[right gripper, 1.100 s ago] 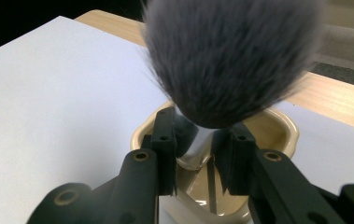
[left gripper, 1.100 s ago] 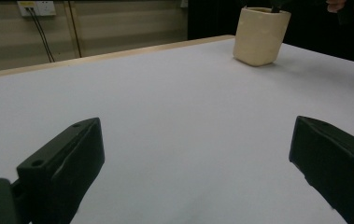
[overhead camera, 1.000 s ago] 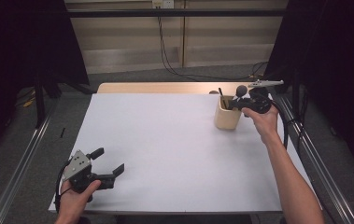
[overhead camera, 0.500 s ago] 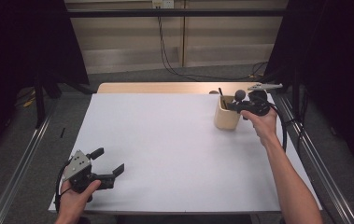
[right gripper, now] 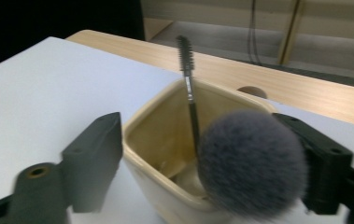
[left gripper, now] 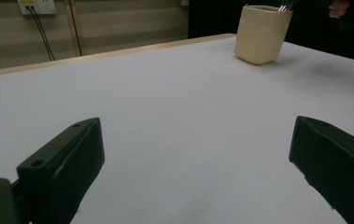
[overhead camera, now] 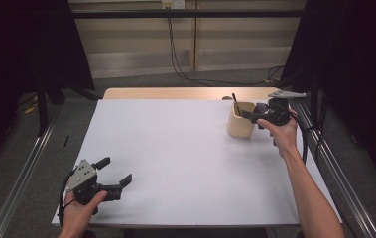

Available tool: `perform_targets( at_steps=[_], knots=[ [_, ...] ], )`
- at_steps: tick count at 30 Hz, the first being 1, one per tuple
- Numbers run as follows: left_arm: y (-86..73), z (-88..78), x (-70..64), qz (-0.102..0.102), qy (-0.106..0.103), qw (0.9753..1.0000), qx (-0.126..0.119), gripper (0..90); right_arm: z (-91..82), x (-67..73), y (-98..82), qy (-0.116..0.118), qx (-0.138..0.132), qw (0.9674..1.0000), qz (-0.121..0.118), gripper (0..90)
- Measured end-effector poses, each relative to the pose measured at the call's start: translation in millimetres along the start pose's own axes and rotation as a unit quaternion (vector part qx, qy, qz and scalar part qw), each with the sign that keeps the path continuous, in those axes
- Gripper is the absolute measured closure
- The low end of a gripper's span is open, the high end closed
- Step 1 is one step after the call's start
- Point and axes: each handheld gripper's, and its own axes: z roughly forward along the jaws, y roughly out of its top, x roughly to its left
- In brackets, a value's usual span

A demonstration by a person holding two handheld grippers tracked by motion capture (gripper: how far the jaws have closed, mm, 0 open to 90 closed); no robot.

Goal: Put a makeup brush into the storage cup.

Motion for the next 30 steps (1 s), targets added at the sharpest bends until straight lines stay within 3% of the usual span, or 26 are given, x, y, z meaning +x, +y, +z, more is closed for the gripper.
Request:
perform_targets(
  at_steps=[7, 15, 23, 30],
  knots=[
    [0.2, 0.8, 1.4, -0.005, 0.004, 1.0, -0.001, 3.4, -6.3, -4.1, -6.3, -0.007, -0.018, 0.9996, 0.018, 0.1],
    [0.4, -0.7, 1.6, -0.004, 0.004, 1.0, -0.004, 3.4, -16.4, -1.6, -18.4, -0.019, -0.039, 0.9989, 0.018, 0.6],
    [0.7, -3.3, 0.9, 0.0, 0.004, 1.0, -0.006, 3.4, -24.9, 7.3, -28.5, -0.057, -0.056, 0.9967, 0.012, 0.5],
    [0.3, -6.0, 1.3, -0.003, 0.005, 0.9999, -0.009, 3.2, -35.6, 12.2, -39.3, -0.053, -0.065, 0.9964, 0.013, 0.3]
  ],
)
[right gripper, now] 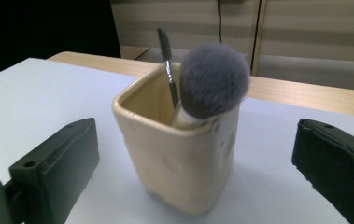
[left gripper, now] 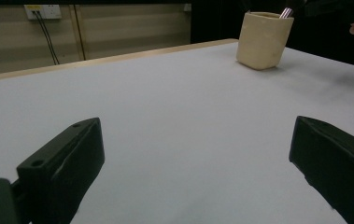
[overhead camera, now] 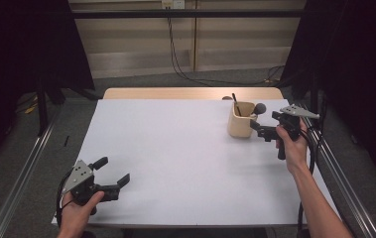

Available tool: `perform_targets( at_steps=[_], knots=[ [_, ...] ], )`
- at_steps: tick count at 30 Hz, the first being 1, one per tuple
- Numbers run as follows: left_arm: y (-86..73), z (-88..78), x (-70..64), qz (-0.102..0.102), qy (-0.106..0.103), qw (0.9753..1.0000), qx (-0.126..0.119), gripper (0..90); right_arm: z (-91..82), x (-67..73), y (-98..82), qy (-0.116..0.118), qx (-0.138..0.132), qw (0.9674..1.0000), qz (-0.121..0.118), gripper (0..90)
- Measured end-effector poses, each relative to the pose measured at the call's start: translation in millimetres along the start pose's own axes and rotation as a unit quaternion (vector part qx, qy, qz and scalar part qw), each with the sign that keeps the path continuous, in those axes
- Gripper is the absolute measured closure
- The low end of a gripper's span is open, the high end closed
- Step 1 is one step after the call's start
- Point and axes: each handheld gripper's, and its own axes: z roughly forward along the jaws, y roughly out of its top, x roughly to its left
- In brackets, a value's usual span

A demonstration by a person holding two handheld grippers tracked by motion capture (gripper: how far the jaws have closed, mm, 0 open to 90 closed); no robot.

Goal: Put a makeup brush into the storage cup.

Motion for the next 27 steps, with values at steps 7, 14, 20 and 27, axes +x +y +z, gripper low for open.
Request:
perform_targets(
  at_steps=[7, 14, 20, 27],
  knots=[
    [0.3, 0.3, -1.1, 0.001, -0.001, 1.0, 0.0, 3.2, -4.5, 5.6, -14.9, -0.004, 0.004, 1.0, -0.004, 0.5],
    [0.1, -1.3, -0.6, -0.001, 0.001, 1.0, -0.002, 3.2, -16.0, 12.2, -22.6, 0.001, -0.008, 1.0, 0.001, 0.5],
    [-0.2, -2.8, -1.0, -0.002, 0.003, 1.0, -0.001, 3.2, -25.2, 19.0, -31.7, -0.001, -0.013, 0.9999, -0.01, 1.1],
    [-0.6, -4.3, -0.7, -0.004, 0.007, 1.0, -0.001, 3.2, -39.3, 23.1, -41.1, 0.001, -0.016, 0.9998, -0.01, 0.9]
  ],
)
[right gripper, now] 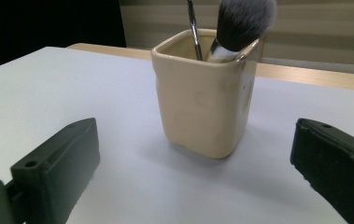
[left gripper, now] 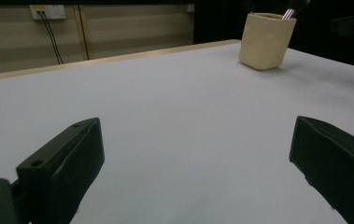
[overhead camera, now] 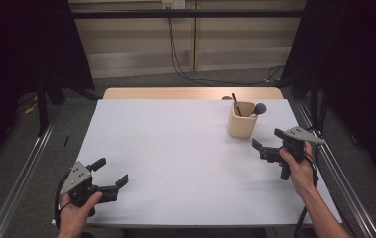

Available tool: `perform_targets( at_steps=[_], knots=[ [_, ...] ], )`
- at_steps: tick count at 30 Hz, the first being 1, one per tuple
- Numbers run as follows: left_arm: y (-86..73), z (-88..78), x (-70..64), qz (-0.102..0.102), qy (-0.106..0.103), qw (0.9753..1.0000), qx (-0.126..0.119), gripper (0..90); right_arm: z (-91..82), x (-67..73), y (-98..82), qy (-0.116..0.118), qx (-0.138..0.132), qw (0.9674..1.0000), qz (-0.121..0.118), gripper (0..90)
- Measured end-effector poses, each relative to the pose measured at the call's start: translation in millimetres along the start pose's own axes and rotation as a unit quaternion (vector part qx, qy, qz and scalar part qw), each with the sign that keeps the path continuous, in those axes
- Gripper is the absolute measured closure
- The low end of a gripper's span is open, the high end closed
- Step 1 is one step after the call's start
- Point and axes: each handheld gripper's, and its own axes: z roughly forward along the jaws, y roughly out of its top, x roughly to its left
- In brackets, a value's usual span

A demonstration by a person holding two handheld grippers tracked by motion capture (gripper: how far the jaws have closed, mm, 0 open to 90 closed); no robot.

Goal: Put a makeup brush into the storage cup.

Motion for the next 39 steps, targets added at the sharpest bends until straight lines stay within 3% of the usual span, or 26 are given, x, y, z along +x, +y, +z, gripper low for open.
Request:
perform_targets(
  at_steps=[16, 24, 39],
  knots=[
    [-0.1, -4.7, -1.3, -0.001, 0.003, 1.0, -0.004, 3.3, -27.7, 13.3, -16.2, 0.0, -0.014, 0.9999, 0.002, 0.7],
    [0.1, -8.5, -2.1, -0.001, 0.01, 0.9999, -0.003, 3.7, -39.0, 13.6, -27.1, -0.005, -0.008, 0.9999, 0.006, 0.7],
    [0.1, -10.6, -3.1, -0.005, 0.012, 0.9999, -0.006, 3.6, -62.3, 29.2, -38.8, -0.004, -0.011, 0.9999, -0.001, 0.6]
  ],
)
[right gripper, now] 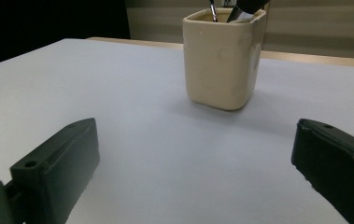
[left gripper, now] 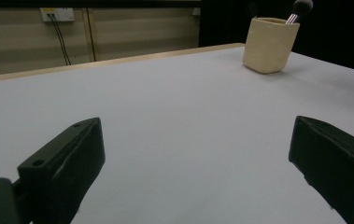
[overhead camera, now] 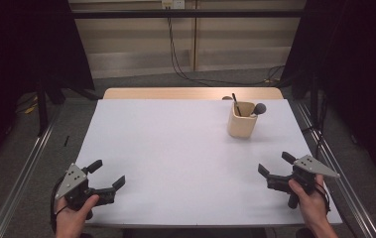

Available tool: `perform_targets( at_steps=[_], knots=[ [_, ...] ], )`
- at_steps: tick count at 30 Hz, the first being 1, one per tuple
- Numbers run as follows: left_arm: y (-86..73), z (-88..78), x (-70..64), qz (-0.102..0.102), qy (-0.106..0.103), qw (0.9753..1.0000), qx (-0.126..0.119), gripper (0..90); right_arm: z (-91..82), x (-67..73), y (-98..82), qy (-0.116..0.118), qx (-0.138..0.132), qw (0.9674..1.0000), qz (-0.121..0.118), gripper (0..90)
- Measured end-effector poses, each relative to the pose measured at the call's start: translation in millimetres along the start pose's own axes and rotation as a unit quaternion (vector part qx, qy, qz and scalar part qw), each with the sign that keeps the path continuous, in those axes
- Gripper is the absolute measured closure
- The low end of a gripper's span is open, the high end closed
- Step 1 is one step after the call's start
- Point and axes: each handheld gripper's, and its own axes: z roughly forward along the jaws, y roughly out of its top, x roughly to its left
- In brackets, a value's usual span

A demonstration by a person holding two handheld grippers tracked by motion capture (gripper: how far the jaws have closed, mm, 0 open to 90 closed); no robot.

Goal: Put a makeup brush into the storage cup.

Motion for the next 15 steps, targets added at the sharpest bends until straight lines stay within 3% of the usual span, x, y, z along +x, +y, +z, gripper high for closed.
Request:
perform_targets(
  at_steps=[15],
  knots=[
    [-0.2, -0.6, 2.2, -0.005, 0.0, 1.0, 0.001, 3.6, -5.3, -2.3, -2.4, 0.001, -0.01, 0.9999, 0.005, 0.6]
  ],
)
